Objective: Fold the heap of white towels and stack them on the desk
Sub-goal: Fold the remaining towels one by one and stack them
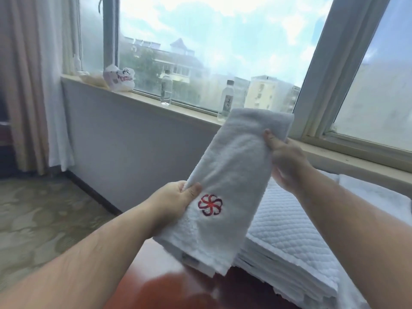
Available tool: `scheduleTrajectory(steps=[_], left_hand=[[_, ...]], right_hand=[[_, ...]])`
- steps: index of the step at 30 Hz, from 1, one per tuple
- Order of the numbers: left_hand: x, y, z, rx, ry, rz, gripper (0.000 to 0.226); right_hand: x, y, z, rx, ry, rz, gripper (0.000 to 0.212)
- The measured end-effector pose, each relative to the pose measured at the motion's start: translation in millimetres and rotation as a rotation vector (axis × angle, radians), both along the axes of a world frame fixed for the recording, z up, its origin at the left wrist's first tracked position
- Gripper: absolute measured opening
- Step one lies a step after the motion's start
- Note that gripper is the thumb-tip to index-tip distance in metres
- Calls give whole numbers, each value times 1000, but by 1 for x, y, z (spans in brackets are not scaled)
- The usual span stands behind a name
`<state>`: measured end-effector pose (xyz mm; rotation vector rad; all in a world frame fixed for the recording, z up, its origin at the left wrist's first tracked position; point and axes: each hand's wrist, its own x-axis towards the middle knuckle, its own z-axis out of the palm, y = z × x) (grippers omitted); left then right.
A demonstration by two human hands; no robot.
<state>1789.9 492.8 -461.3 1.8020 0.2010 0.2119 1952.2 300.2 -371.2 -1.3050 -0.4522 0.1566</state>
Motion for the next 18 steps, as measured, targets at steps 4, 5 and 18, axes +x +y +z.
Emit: scheduleTrajectory(steps=[4, 5, 18], left_hand=[[36, 18, 7, 57, 30, 0, 40], [45, 23, 9, 32, 38, 5, 40], [102, 27, -7, 81, 207, -15, 37]], right_hand=[[39, 14, 2, -44, 41, 7, 34], [48, 18, 3, -45, 42, -5, 33], [151, 15, -80, -285, 238, -313, 61]])
